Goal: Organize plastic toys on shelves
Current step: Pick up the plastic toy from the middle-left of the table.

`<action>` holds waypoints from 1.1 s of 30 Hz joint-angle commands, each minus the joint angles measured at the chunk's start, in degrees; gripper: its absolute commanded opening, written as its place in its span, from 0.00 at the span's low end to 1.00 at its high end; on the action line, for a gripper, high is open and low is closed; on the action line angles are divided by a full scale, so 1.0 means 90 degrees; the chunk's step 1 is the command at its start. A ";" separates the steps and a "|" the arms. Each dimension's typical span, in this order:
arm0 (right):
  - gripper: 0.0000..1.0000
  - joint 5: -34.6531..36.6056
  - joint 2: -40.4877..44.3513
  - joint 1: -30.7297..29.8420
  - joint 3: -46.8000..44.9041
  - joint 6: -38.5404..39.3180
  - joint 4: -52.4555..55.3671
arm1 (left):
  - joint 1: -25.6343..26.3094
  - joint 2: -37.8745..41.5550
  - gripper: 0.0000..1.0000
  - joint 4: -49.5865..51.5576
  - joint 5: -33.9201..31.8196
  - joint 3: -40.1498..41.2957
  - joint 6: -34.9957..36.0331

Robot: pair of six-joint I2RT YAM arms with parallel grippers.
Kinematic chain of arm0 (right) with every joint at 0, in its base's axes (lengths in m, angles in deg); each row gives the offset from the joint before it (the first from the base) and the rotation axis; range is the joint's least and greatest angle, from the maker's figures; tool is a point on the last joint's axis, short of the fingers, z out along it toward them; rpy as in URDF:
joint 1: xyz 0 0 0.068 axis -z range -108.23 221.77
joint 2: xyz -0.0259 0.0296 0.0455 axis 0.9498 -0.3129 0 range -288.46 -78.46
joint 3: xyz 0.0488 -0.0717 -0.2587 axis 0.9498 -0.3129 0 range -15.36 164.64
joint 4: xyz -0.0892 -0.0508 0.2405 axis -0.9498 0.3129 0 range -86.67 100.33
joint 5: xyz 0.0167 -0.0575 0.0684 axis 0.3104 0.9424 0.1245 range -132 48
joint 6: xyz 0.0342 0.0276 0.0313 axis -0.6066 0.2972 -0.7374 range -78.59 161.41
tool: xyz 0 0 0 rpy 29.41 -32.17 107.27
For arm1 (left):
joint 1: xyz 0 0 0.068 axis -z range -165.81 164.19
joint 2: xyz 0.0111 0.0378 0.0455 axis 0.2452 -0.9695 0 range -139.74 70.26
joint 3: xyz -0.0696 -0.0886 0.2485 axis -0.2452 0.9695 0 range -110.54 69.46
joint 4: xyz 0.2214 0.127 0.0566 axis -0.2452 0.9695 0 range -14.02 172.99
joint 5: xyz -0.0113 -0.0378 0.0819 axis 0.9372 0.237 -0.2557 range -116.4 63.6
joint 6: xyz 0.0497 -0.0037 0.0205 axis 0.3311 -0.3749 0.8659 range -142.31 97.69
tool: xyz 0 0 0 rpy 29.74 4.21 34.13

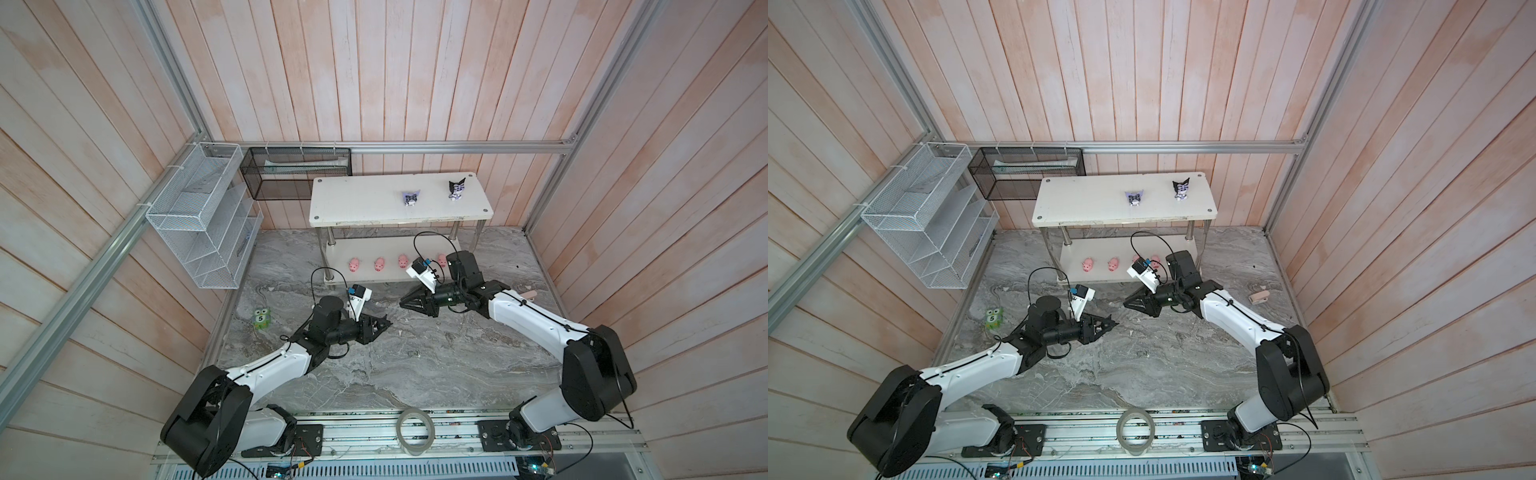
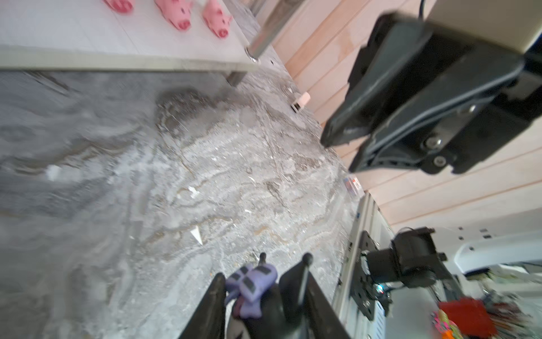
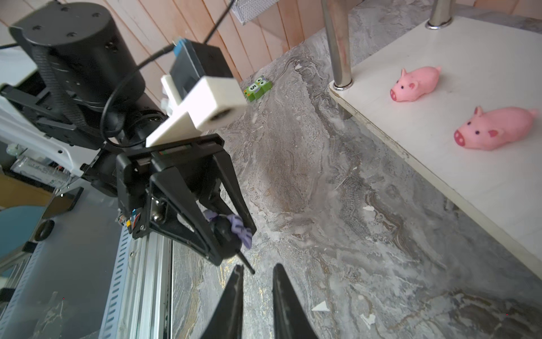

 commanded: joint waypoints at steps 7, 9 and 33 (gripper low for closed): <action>0.20 0.0287 0.0496 0.0070 -0.1292 -0.1877 -0.2357 | 0.0179 0.0582 0.00 -0.1321 -0.2536 0.0877 0.0525; 0.21 0.0121 0.0471 0.0068 -0.1415 -0.2192 -0.2635 | 0.0281 0.0708 0.00 -0.1518 -0.2816 0.0953 0.0664; 0.53 -0.1410 -0.0892 -0.0097 -0.1759 -0.6225 -0.5970 | 0.2394 0.0603 0.01 -0.2095 -0.6159 0.0961 0.2708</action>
